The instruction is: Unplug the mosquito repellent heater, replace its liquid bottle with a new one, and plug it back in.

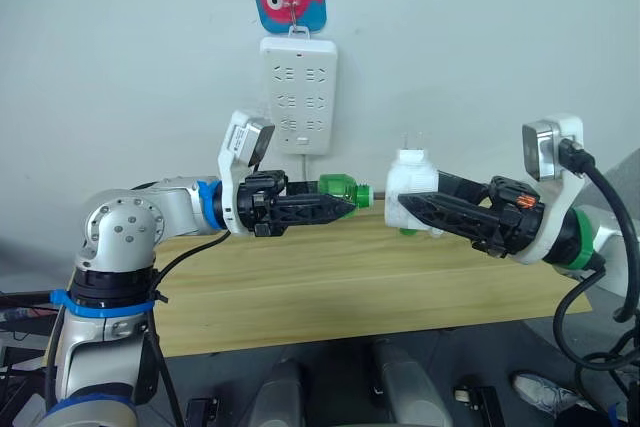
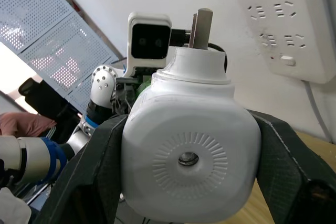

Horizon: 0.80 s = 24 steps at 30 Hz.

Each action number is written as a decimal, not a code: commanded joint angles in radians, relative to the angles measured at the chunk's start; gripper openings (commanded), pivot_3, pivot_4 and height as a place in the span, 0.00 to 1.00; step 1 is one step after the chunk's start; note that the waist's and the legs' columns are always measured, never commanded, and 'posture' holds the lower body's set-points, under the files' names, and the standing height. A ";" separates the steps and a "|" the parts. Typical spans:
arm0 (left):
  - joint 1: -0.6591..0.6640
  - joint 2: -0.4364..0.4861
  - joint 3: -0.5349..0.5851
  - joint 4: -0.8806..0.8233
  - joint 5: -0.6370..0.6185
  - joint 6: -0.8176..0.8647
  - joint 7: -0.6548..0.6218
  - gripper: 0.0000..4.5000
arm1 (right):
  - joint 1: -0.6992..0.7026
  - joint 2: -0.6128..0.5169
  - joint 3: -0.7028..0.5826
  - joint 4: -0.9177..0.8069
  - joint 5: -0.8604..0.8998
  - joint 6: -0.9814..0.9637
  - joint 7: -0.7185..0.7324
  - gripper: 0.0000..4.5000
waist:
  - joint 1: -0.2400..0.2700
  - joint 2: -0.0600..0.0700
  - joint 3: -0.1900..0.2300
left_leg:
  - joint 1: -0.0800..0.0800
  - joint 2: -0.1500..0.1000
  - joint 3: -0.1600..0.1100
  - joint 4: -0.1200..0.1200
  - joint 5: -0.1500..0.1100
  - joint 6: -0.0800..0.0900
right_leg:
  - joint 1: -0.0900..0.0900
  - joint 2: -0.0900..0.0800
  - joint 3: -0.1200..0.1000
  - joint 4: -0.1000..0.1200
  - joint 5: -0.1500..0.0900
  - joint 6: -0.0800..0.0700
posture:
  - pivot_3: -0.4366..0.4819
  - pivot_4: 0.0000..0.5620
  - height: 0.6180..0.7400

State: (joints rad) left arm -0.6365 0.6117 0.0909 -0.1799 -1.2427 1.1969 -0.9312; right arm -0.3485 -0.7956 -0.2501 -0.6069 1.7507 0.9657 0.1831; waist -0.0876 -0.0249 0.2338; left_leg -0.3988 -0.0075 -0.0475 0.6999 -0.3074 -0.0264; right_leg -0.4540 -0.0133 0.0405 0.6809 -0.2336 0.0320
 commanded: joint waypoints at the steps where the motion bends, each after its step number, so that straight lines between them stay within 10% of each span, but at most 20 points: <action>1: -0.009 0.000 0.001 -0.022 0.008 -0.017 -0.019 0.51 | -0.003 -0.025 -0.002 -0.034 0.035 -0.039 0.024 0.67 | 0.000 0.000 0.000 | 0.000 0.000 0.000 0.000 0.000 0.000 | 0.000 0.000 0.000 0.000 0.000 0.000 | 0.31 0.28 0.92; 24: 0.013 -0.017 -0.029 -0.059 0.048 -0.030 -0.060 0.51 | -0.058 -0.072 0.091 -0.053 0.063 -0.082 0.016 0.67 | 0.001 0.000 -0.002 | 0.000 0.000 -0.001 0.002 0.000 0.001 | 0.001 0.000 0.000 0.001 0.000 0.000 | 0.30 0.29 0.92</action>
State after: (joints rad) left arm -0.6189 0.6076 0.0917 -0.1803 -1.1930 1.1812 -0.9718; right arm -0.3825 -0.8644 -0.1711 -0.6075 1.7512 0.8992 0.1755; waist -0.0871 -0.0248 0.2320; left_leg -0.3983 -0.0073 -0.0481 0.7020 -0.3077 -0.0250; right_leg -0.4529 -0.0127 0.0407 0.6819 -0.2333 0.0316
